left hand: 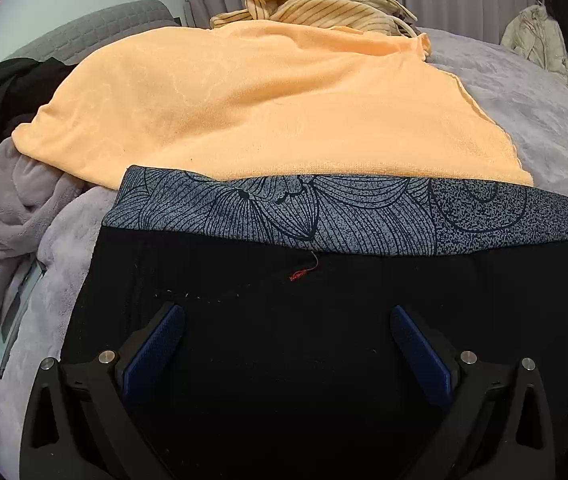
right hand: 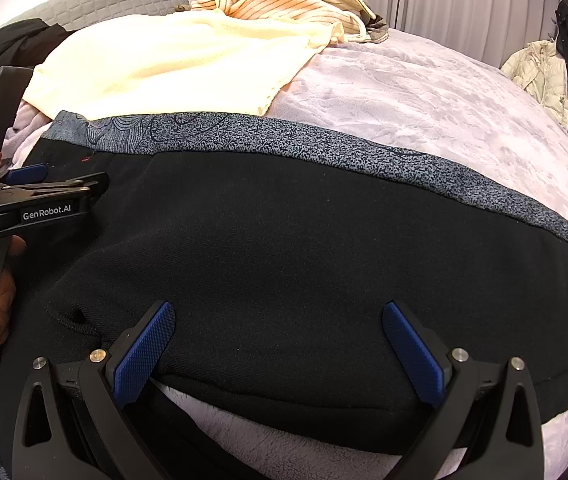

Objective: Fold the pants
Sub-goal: 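Grasp the black pants' patterned waistband with both grippers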

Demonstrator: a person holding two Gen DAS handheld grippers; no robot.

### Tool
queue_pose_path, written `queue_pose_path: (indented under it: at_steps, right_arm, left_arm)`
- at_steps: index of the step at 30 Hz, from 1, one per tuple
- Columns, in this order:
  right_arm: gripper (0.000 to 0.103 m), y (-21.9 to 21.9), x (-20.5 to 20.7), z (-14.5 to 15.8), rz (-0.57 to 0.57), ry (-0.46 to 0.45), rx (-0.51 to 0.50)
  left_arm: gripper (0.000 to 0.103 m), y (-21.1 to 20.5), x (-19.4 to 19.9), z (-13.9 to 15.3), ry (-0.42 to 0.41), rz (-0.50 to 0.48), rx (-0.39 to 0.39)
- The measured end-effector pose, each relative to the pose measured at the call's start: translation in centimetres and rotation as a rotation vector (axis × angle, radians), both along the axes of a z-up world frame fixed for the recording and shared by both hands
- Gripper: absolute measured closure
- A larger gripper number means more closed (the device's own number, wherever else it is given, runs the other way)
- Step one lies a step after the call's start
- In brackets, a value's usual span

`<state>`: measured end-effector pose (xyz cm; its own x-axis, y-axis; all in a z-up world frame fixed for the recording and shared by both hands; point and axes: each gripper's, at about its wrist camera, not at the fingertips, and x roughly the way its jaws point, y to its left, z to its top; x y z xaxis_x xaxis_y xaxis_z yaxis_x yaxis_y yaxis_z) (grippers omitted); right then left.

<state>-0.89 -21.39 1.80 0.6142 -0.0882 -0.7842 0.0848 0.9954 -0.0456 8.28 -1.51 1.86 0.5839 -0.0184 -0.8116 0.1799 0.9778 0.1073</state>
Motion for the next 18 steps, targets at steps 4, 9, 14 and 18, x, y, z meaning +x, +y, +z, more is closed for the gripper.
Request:
queue_pose_path:
  at_steps: [4, 9, 14, 18]
  right_arm:
    - [0.0, 0.0, 0.0, -0.1, 0.0, -0.001, 0.001]
    - [0.0, 0.2, 0.5, 1.4, -0.013, 0.044, 0.003]
    - [0.0, 2.0, 1.0, 4.4, -0.03, -0.05, 0.085]
    - [0.0, 3.7, 3.4, 3.9, -0.059, 0.008, 0.041]
  left_arm:
    - [0.0, 0.1, 0.2, -0.1, 0.011, -0.006, -0.002]
    - [0.0, -0.2, 0.3, -0.3, 0.016, -0.001, 0.014]
    - [0.0, 0.7, 0.8, -0.1, 0.029, -0.021, -0.023]
    - [0.0, 1.8, 1.1, 1.1, 0.065, -0.033, -0.047]
